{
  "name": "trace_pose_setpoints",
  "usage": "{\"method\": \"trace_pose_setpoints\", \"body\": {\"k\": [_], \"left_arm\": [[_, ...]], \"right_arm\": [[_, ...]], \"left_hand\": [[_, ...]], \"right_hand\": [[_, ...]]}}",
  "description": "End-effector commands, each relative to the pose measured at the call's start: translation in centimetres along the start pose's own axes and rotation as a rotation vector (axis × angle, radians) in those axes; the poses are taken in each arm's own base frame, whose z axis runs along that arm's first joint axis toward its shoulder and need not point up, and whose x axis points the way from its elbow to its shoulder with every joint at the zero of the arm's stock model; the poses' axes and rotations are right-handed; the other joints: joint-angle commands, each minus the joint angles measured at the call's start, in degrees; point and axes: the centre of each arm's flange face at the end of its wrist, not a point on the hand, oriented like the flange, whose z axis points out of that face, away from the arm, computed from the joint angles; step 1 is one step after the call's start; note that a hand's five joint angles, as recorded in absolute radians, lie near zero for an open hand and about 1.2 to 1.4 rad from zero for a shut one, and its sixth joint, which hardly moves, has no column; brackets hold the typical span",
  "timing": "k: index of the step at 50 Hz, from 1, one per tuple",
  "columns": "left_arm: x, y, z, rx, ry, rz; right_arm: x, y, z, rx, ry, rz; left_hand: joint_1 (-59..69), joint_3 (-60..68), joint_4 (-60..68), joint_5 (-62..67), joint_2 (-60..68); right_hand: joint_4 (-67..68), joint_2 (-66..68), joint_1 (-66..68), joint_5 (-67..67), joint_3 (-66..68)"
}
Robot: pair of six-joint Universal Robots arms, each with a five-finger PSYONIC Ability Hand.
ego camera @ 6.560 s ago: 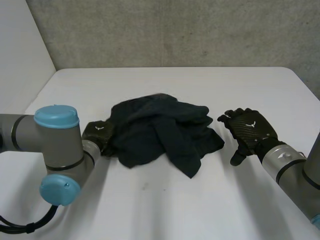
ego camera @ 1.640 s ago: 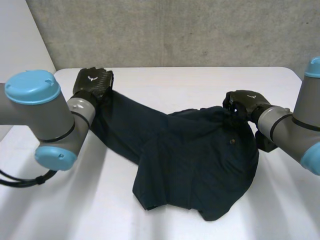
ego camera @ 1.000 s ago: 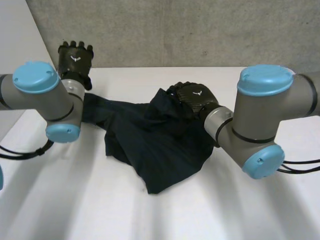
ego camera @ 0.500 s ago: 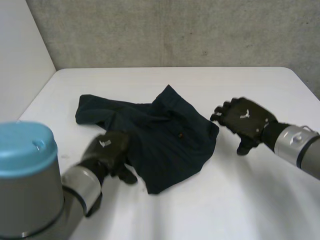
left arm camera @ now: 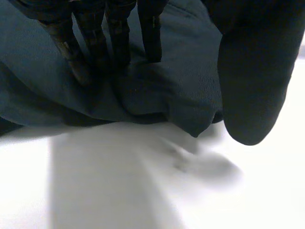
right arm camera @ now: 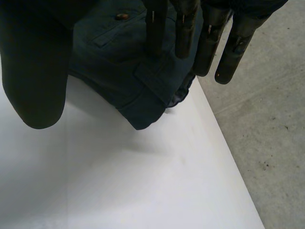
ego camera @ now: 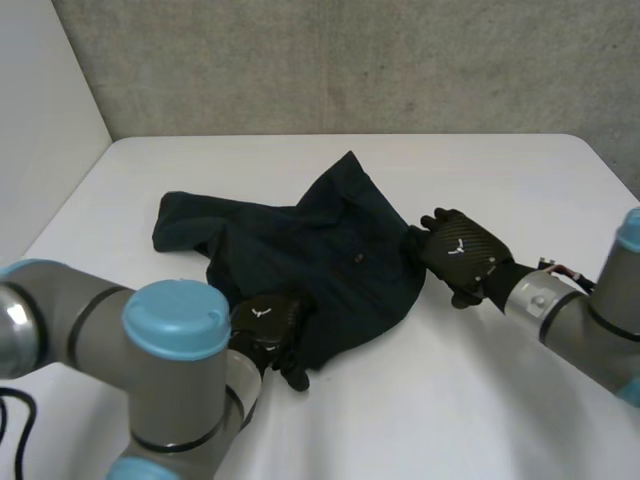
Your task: Fold the shorts.
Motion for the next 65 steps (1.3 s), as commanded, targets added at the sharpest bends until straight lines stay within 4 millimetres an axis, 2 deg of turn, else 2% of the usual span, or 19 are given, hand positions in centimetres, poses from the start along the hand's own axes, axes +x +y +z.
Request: {"method": "trace_pose_setpoints", "body": {"k": [1,15,19,22,23,24,25,29,31,34,35,38,39,42,47,50,55,59,65], "left_arm": [[0.0,-0.3,1.8,0.027,-0.051,0.001],[0.7,-1.9,3.9,0.1,-0.04,-0.01],[0.8,-1.6,4.8,0.097,-0.042,-0.009],[0.9,-1.4,5.5,0.095,-0.043,0.008],[0.9,-1.4,5.6,0.098,-0.045,0.017],[0.8,-1.7,5.8,0.109,-0.049,0.035],[0.9,-1.9,5.8,0.116,-0.05,0.045],[0.4,-3.4,5.5,0.16,-0.084,0.093],[0.4,-4.8,5.0,0.196,-0.091,0.119],[0.3,-8.4,3.4,0.287,-0.104,0.182],[0.2,-10.4,2.4,0.34,-0.113,0.214],[0.0,-13.7,0.7,0.43,-0.131,0.255],[-0.2,-15.9,-0.5,0.486,-0.146,0.279],[-0.4,-18.8,-2.5,0.566,-0.166,0.315],[-0.2,-23.7,-7.9,0.685,-0.194,0.438],[-0.2,-25.1,-10.0,0.718,-0.213,0.472],[-0.2,-27.3,-15.1,0.782,-0.243,0.52],[-0.5,-28.5,-18.9,0.832,-0.263,0.531],[-0.3,-29.2,-22.8,0.912,-0.242,0.533]], "right_arm": [[-1.2,-0.1,1.9,0.009,-0.023,-0.007],[-2.2,-0.2,5.1,0.011,-0.005,-0.032],[-2.4,-0.2,5.8,0.013,0.0,-0.037],[-2.5,0.0,6.2,0.008,0.004,-0.034],[-2.5,0.0,6.3,0.007,0.008,-0.028],[-2.4,0.0,6.4,0.006,0.012,-0.025],[-2.1,-0.1,6.4,0.01,0.018,-0.021],[-0.8,-1.5,6.2,0.034,0.045,0.036],[0.9,-3.4,5.6,0.071,0.08,0.087],[2.9,-5.2,4.7,0.109,0.12,0.136],[3.9,-6.5,4.2,0.134,0.141,0.164],[5.6,-9.0,3.0,0.174,0.168,0.196],[6.9,-10.7,2.0,0.194,0.188,0.213],[8.7,-13.2,0.4,0.211,0.213,0.24],[11.1,-17.3,-2.8,0.189,0.223,0.265],[11.8,-18.7,-4.1,0.187,0.227,0.266],[13.7,-23.8,-8.7,0.257,0.3,0.222],[14.6,-26.5,-11.7,0.307,0.378,0.187],[15.1,-28.8,-14.7,0.347,0.439,0.159]], "left_hand": [[-2.72,-2.03,-1.3,-0.93,-1.71],[3.82,4.51,5.25,5.62,4.84],[15.41,16.1,16.84,17.21,16.43],[33.38,34.08,34.81,35.18,34.4],[40.27,40.96,41.69,42.07,41.29],[53.99,54.68,55.42,55.79,55.01],[58.94,59.63,60.36,60.74,59.95],[58.99,59.68,60.41,60.78,60.0],[58.99,59.68,60.41,60.78,60.0],[58.99,59.68,60.41,60.78,60.0],[58.99,59.68,60.41,60.78,60.0],[58.99,59.68,60.41,60.78,60.0],[58.99,59.68,60.41,60.78,60.0],[58.99,59.68,60.41,60.78,60.0],[58.99,59.68,60.41,60.78,60.0],[58.99,59.68,60.41,60.78,60.0],[58.99,59.68,60.41,60.78,60.0],[58.99,59.68,60.41,60.78,60.0],[58.99,59.68,60.41,60.78,60.0]], "right_hand": [[3.73,4.8,7.05,4.29,3.81],[11.28,12.35,14.6,11.84,11.37],[23.22,24.29,26.53,23.78,23.3],[40.52,41.59,43.83,41.07,40.6],[53.73,54.8,57.04,54.28,53.81],[58.79,59.87,62.11,59.35,58.88],[58.85,59.92,62.16,59.4,58.93],[58.85,59.92,62.16,59.4,58.93],[58.85,59.92,62.16,59.4,58.93],[58.85,59.92,62.16,59.4,58.93],[58.85,59.92,62.16,59.4,58.93],[58.85,59.92,62.16,59.4,58.93],[58.85,59.92,62.16,59.4,58.93],[58.85,59.92,62.16,59.4,58.93],[58.85,59.92,62.16,59.4,58.93],[58.85,59.92,62.16,59.4,58.93],[58.85,59.92,62.16,59.4,58.93],[58.85,59.92,62.16,59.4,58.93],[58.85,59.92,62.16,59.4,58.93]]}}
